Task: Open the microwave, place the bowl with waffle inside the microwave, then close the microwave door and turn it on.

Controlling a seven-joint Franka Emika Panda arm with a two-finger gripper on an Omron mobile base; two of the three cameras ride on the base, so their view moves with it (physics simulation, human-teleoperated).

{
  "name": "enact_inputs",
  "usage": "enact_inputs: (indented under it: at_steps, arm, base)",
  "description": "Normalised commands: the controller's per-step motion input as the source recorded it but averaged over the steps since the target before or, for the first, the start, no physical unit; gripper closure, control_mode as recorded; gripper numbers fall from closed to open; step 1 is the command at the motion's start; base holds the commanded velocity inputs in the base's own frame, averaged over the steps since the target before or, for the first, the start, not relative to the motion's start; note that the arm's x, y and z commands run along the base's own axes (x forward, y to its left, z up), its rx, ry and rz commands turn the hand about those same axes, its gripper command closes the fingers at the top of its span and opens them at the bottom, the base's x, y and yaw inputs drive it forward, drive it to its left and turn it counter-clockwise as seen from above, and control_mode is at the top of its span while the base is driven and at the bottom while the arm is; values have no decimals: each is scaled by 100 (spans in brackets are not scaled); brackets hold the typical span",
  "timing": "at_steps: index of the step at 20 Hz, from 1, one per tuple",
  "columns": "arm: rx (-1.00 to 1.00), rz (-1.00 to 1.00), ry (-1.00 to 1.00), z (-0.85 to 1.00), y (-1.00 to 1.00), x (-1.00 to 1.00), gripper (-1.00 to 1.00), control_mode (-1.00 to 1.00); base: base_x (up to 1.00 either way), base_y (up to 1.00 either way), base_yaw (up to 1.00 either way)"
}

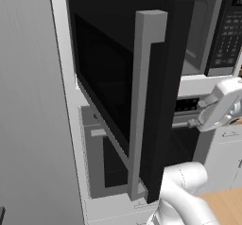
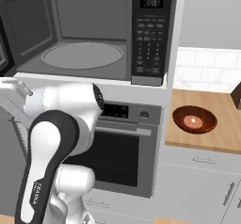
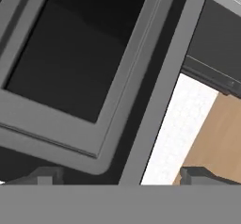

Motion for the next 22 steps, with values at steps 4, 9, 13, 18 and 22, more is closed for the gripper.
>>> enact_inputs:
  at_steps: [4, 9, 13, 18, 22]
  arm:
    - [-13, 0, -19, -30, -49, 19, -100, -100]
    - [-15, -1, -12, -24, -90, 2, -100, -100]
    - [-14, -12, 0, -13, -97, -6, -100, -100]
    - [-4, -9, 0, -1, -42, -13, -100, -100]
    - [-2, -12, 0, 0, -27, 0, -100, -100]
  base:
    - [0, 0, 0]
    - [0, 0, 0]
    - [0, 0, 0]
    - [0, 0, 0]
    - [0, 0, 0]
